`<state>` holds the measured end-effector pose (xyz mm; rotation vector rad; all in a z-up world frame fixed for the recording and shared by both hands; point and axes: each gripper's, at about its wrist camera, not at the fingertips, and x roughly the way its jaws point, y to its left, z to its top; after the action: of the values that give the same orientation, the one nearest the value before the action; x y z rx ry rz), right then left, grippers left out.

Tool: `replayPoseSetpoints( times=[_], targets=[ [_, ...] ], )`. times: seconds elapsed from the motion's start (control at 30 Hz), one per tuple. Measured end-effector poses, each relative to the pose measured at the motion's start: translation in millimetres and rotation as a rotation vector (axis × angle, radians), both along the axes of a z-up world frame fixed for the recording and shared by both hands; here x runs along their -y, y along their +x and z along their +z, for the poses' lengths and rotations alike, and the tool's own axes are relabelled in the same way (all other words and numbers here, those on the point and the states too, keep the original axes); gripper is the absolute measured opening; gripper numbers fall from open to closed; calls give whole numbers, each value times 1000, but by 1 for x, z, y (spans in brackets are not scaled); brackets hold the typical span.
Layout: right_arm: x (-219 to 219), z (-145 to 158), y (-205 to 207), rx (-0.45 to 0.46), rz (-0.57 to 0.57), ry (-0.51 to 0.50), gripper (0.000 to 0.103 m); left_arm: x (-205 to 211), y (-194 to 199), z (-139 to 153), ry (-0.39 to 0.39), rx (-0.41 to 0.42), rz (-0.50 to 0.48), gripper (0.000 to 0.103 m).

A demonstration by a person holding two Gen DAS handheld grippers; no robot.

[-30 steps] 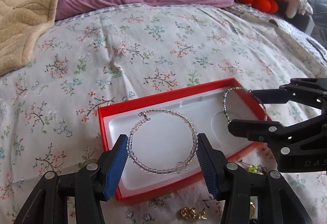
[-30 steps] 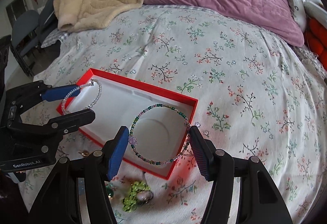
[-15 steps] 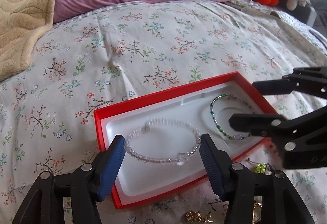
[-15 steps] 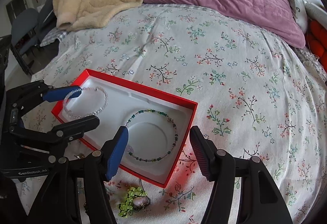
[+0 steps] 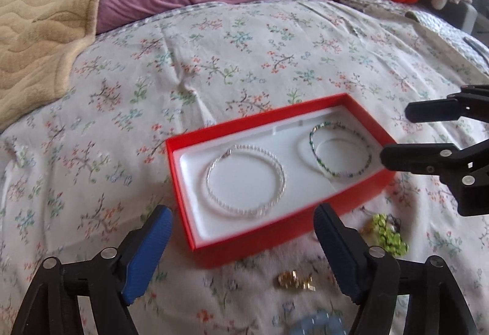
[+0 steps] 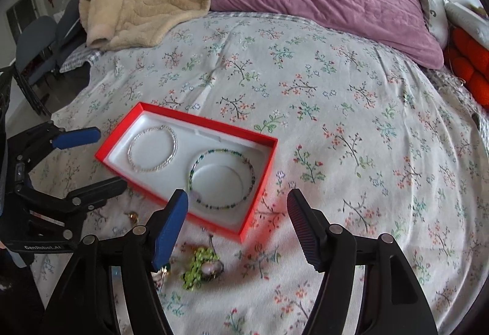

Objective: Organize jewelry
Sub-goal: 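Lower the clear bracelet into the red box with the left tool while the right tool places the green one, then grasp the light-blue bead bracelet with the left tool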

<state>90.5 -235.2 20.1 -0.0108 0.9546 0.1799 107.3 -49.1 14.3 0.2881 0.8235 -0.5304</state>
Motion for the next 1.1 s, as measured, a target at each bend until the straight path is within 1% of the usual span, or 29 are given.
replayPoseSetpoints(
  times=[0.17, 0.33, 0.47, 0.53, 0.7, 0.73, 0.8, 0.9, 1.0, 1.1],
  targets=[
    [-1, 0, -17, -26, -15, -20, 74, -9, -15, 3, 14, -22, 34, 85],
    [0, 1, -35, -62, -44, -37, 76, -16, -26, 3, 28, -81, 89, 88],
    [-1, -1, -47, -106, -71, -51, 79, -23, -33, -4, 43, -162, 134, 88],
    [0, -6, -53, -152, -91, -59, 79, -28, -35, -9, 41, -214, 161, 88],
    [6, -23, -62, -283, -167, -22, 79, -44, -40, -22, -13, -352, 215, 88],
    [7, -25, -64, -304, -183, -18, 79, -46, -40, -25, -22, -375, 219, 87],
    [12, -31, -67, -341, -213, -9, 79, -47, -43, -30, -30, -413, 220, 83],
    [19, -34, -69, -363, -254, 20, 79, -45, -45, -38, -25, -441, 208, 81],
    [25, -36, -71, -372, -282, 53, 79, -40, -47, -49, 4, -471, 186, 76],
    [26, -39, -72, -389, -291, 69, 79, -30, -52, -54, 46, -455, 143, 76]
  ],
)
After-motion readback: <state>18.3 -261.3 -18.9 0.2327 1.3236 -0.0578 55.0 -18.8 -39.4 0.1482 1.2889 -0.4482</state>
